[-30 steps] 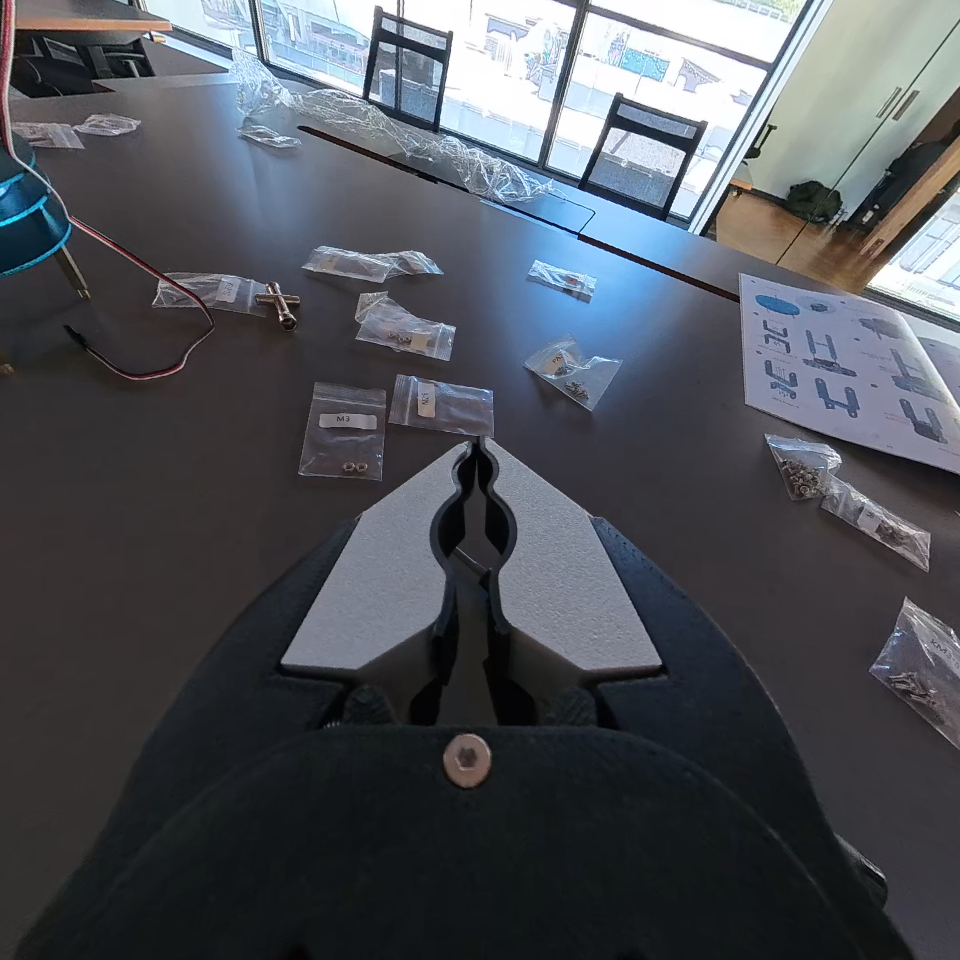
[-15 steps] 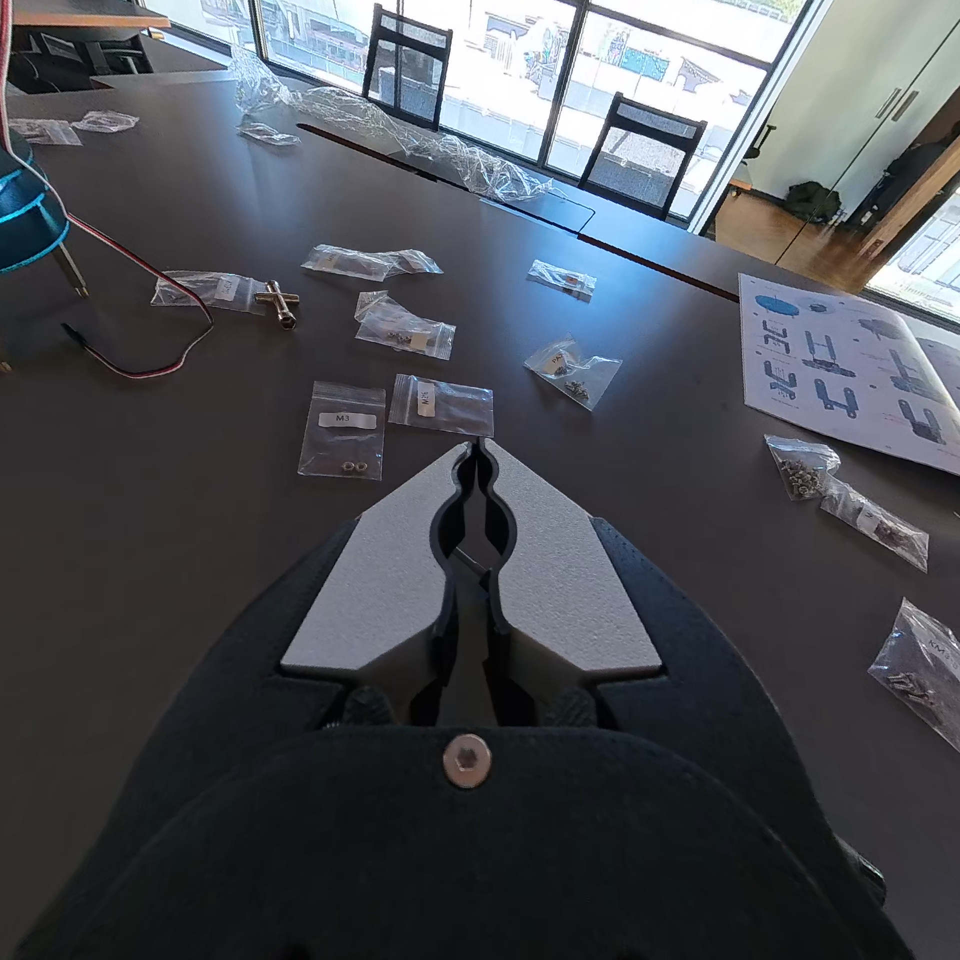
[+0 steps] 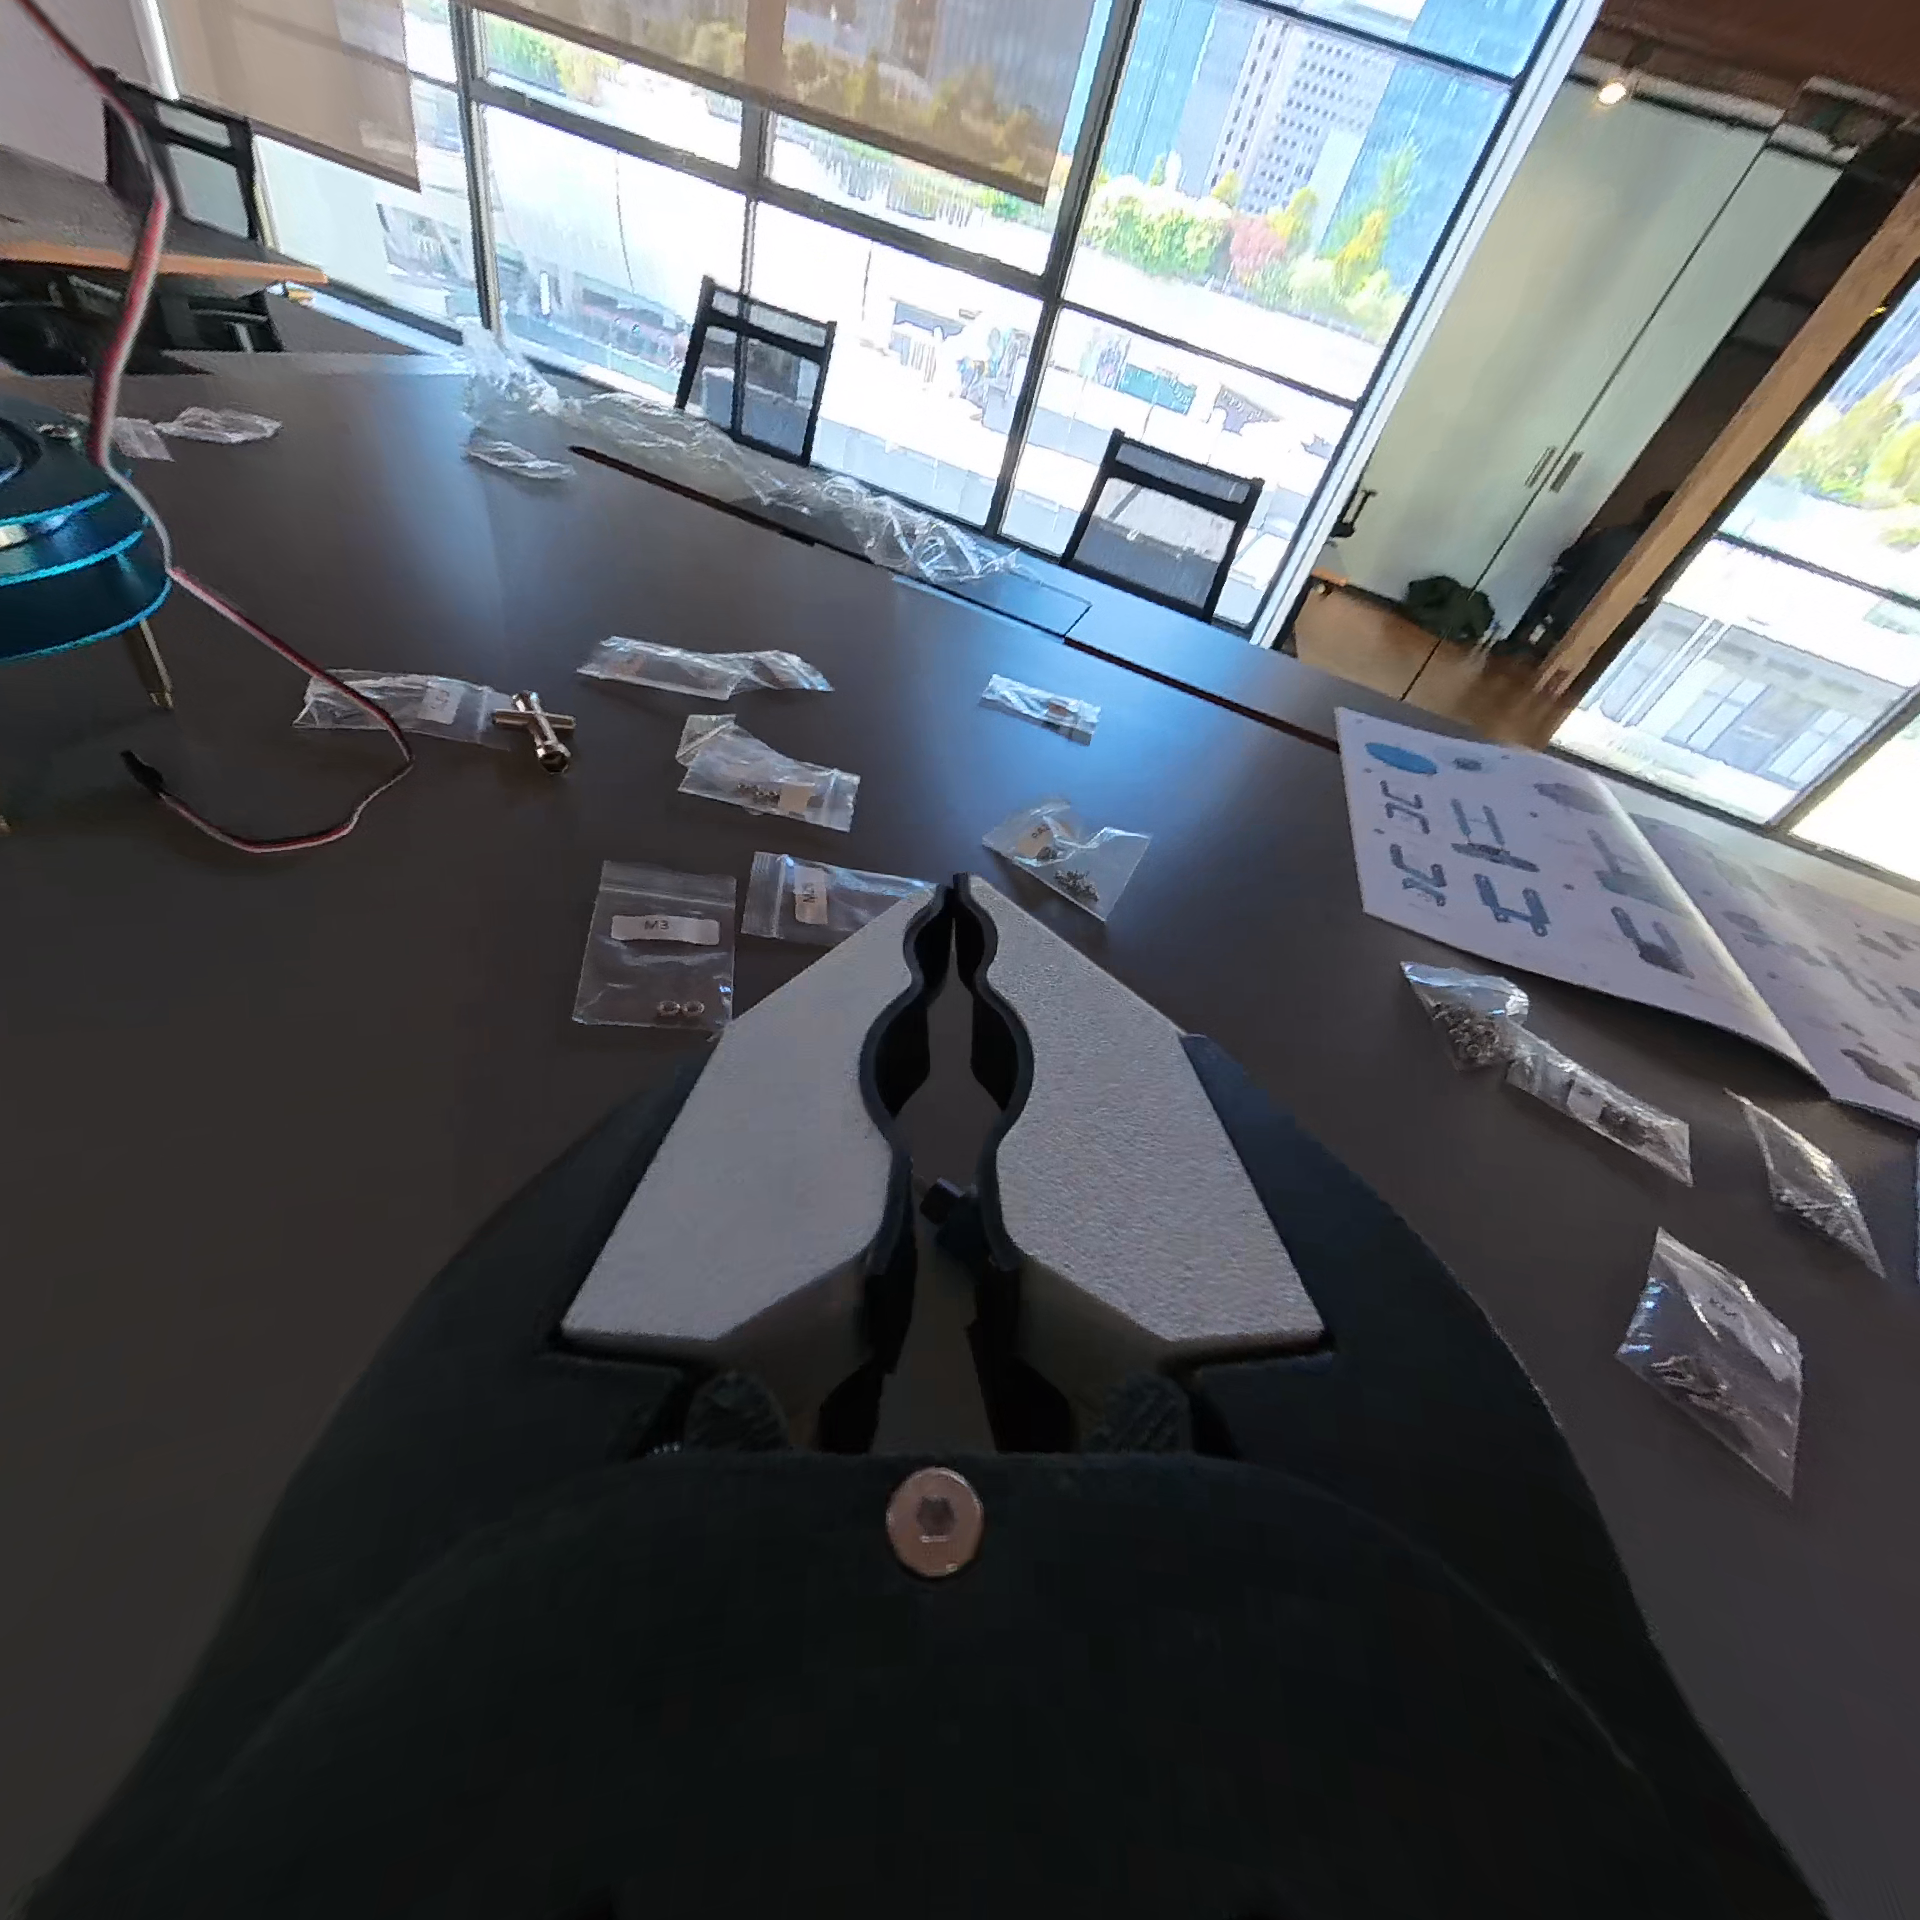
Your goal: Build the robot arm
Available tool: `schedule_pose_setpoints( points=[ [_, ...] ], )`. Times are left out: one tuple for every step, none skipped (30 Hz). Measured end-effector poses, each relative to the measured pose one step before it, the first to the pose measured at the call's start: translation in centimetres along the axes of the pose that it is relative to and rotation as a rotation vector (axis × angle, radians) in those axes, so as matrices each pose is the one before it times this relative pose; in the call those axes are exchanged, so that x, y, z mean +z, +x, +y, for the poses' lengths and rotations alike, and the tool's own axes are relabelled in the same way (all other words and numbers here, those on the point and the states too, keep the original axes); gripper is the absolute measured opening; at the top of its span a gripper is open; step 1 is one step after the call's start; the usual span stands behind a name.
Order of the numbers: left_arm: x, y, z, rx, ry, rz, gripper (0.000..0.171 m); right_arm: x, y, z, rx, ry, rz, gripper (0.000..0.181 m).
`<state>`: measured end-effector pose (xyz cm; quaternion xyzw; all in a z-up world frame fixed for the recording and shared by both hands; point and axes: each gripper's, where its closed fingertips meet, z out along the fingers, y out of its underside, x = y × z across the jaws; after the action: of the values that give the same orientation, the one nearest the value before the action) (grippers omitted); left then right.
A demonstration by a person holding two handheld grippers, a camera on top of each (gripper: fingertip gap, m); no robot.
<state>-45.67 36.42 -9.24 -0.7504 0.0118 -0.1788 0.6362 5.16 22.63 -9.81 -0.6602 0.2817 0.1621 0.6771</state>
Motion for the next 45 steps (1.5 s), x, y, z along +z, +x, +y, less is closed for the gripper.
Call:
schedule_pose_setpoints(
  points=[
    [-0.069, 0.458, -0.149, 0.0074, 0.01237, 0.0243, 0.0, -0.038, -0.128, -0.025, -0.0098, 0.0028, -0.0021, 0.0],
    [-0.067, 0.522, -0.112, 0.0138, 0.01053, 0.0246, 0.0, -0.071, -0.124, -0.071, -0.0082, 0.006, -0.0036, 0.0],
    [-0.072, 0.552, -0.115, 0.0196, 0.01116, 0.0236, 0.0, -0.049, -0.145, -0.06, -0.0089, 0.005, -0.0042, 0.0],
    [-0.082, 0.623, -0.144, 0.0239, 0.01259, 0.0251, 0.0, -0.017, -0.164, -0.007, -0.0098, 0.0013, -0.0043, 0.0],
    [-0.109, 0.642, -0.191, 0.0251, 0.01723, 0.0243, 0.0, 0.031, -0.154, 0.055, -0.011, -0.003, -0.0024, 0.0],
    [-0.102, 0.56, -0.277, 0.025, 0.0229, 0.0183, 0.0, 0.073, -0.171, 0.097, -0.0124, -0.0065, -0.0022, 0.0],
    [-0.106, 0.5, -0.315, 0.026, 0.02571, 0.014, 0.0, 0.122, -0.239, 0.098, -0.0144, -0.0061, -0.0055, 0.0],
    [-0.057, 0.503, -0.283, 0.0261, 0.02405, 0.016, 0.0, 0.154, -0.309, 0.074, -0.0163, -0.0036, -0.0085, 0.0],
    [-0.026, 0.517, -0.222, 0.0221, 0.01899, 0.0192, 0.001, 0.146, -0.351, 0.084, -0.0192, -0.0041, -0.0093, 0.0],
    [0.007, 0.544, -0.159, 0.0175, 0.01445, 0.0215, 0.006, 0.116, -0.373, 0.122, -0.0224, -0.0061, -0.0077, 0.0],
    [0.026, 0.591, -0.126, 0.0156, 0.01174, 0.0242, 0.014, 0.059, -0.402, 0.079, -0.0298, -0.0032, -0.0065, 0.0],
    [0.006, 0.619, -0.129, 0.0157, 0.01211, 0.0241, 0.02, 0.056, -0.492, 0.082, -0.037, -0.0038, -0.0089, 0.0],
    [-0.018, 0.527, -0.136, 0.0146, 0.01113, 0.0189, 0.022, 0.101, -0.544, 0.137, -0.0403, -0.009, -0.0115, 0.0],
    [-0.029, 0.395, -0.102, 0.0122, 0.00882, 0.014, 0.022, 0.142, -0.541, 0.149, -0.0395, -0.0102, -0.0123, 0.0],
    [-0.007, 0.318, -0.076, 0.0061, 0.00571, 0.0146, 0.022, 0.159, -0.593, 0.111, -0.0361, -0.0062, -0.0165, 0.002],
    [0.03, 0.302, -0.024, -0.0019, 0.00251, 0.0188, 0.022, 0.154, -0.673, 0.077, -0.0344, -0.0042, -0.0228, 0.008],
    [0.068, 0.221, 0.01, -0.0107, -0.00073, 0.0192, 0.022, 0.127, -0.692, 0.061, -0.0355, -0.0028, -0.0242, 0.013],
    [0.091, 0.153, 0.03, -0.0148, -0.00258, 0.0185, 0.022, 0.127, -0.766, 0.086, -0.037, -0.0047, -0.0286, 0.016],
    [0.108, 0.112, 0.054, -0.0151, -0.00495, 0.0192, 0.022, 0.144, -0.726, 0.17, -0.0363, -0.0119, -0.0261, 0.018],
    [0.107, 0.064, 0.079, -0.015, -0.00632, 0.0205, 0.022, 0.174, -0.588, 0.224, -0.0367, -0.0174, -0.0143, 0.021],
    [0.09, -0.001, 0.019, -0.0079, -0.00277, 0.024, 0.023, 0.221, -0.73, 0.257, -0.0365, -0.0235, -0.02, 0.024],
    [0.066, -0.162, 0.006, 0.0101, -0.00481, 0.0222, 0.023, 0.293, -1.141, 0.415, -0.0376, -0.0404, -0.04, 0.028],
    [0.039, -0.438, 0.1, 0.0291, -0.01739, 0.015, 0.023, 0.319, -1.186, 0.612, -0.0339, -0.0609, -0.0345, 0.03],
    [-0.017, -0.637, 0.112, 0.038, -0.02408, 0.0142, 0.023, 0.338, -1.699, 0.695, -0.0449, -0.0719, -0.0629, 0.04],
    [-0.067, -0.743, 0.068, 0.0371, -0.02063, 0.0192, 0.021, 0.584, -1.369, 0.305, -0.0217, -0.0548, -0.0322, 0.042],
    [-0.09, -0.841, 0.109, 0.0295, -0.01669, 0.0243, 0.021, 0.78, -1.287, -0.096, -0.0034, -0.0333, -0.02, 0.043],
    [-0.099, -0.939, 0.264, 0.0144, -0.01803, 0.0263, 0.02, 1.007, -1.417, -0.577, 0.0135, -0.0078, -0.0258, 0.044],
    [-0.116, -1.005, 0.361, -0.0036, -0.01606, 0.0281, 0.021, 1.263, -1.485, -0.632, 0.0179, -0.0079, -0.031, 0.044],
    [-0.116, -0.968, 0.349, -0.0162, -0.00966, 0.0328, 0.021, 1.522, -1.242, -0.491, 0.0141, -0.0208, -0.0189, 0.045],
    [-0.103, -0.948, 0.343, -0.0195, -0.00946, 0.0354, 0.021, 1.679, -0.898, -0.456, 0.0029, -0.0248, 0.0007, 0.045],
    [-0.135, -0.972, 0.299, -0.017, -0.0138, 0.0324, 0.021, 1.712, -0.826, -0.547, -0.0113, -0.0158, 0.0056, 0.046],
    [-0.182, -0.968, 0.252, -0.0126, -0.01695, 0.0294, 0.021, 1.73, -0.865, -0.652, -0.0166, -0.0071, 0.0036, 0.046],
    [-0.233, -0.93, 0.182, -0.0087, -0.01629, 0.0268, 0.021, 1.726, -0.889, -0.712, -0.0168, -0.0016, 0.0002, 0.046],
    [-0.284, -0.873, 0.097, -0.0057, -0.00943, 0.0223, 0.021, 1.753, -0.963, -0.725, -0.0182, 0.0007, -0.0074, 0.046],
    [-0.301, -0.824, 0.054, -0.006, -0.00233, 0.0171, 0.02, 1.773, -1.035, -0.736, -0.0167, 0.0007, -0.0178, 0.046],
    [-0.29, -0.723, 0.045, -0.0081, -0.0004, 0.0147, 0.019, 1.877, -1.057, -0.667, -0.0172, -0.0032, -0.0281, 0.045],
    [-0.252, -0.561, 0.038, -0.0086, 0.00118, 0.0149, 0.019, 1.964, -0.978, -0.532, -0.0175, -0.0139, -0.0343, 0.046],
    [-0.247, -0.385, -0.004, -0.0078, 0.00274, 0.0158, 0.019, 2.014, -0.824, -0.383, -0.0213, -0.028, -0.033, 0.048],
    [-0.232, -0.247, 0.002, -0.0047, 0.00167, 0.015, 0.019, 1.994, -0.502, -0.351, -0.0324, -0.0333, -0.0215, 0.052],
    [-0.244, -0.149, 0.007, 0.0018, 0.00051, 0.0119, 0.019, 1.889, -0.301, -0.28, -0.0443, -0.0337, -0.0191, 0.055],
    [-0.25, -0.081, 0.042, 0.0081, -0.00053, 0.0075, 0.019, 1.73, -0.089, -0.108, -0.0453, -0.0369, -0.0135, 0.057],
    [-0.239, 0.016, 0.077, 0.0098, -0.00099, 0.0058, 0.019, 1.465, 0.114, 0.019, -0.0459, -0.0348, -0.0048, 0.059],
    [-0.241, 0.094, 0.088, 0.0053, -0.00023, 0.0078, 0.019, 1.214, 0.095, 0.156, -0.0388, -0.0322, -0.0083, 0.06],
    [-0.224, 0.166, 0.09, -0.0037, 0.00176, 0.0098, 0.019, 0.936, -0.033, 0.181, -0.0191, -0.0305, -0.0161, 0.063],
    [-0.201, 0.229, 0.088, -0.0122, 0.00315, 0.0134, 0.019, 0.686, -0.314, 0.103, -0.0113, -0.0239, -0.0316, 0.063]
  ],
)
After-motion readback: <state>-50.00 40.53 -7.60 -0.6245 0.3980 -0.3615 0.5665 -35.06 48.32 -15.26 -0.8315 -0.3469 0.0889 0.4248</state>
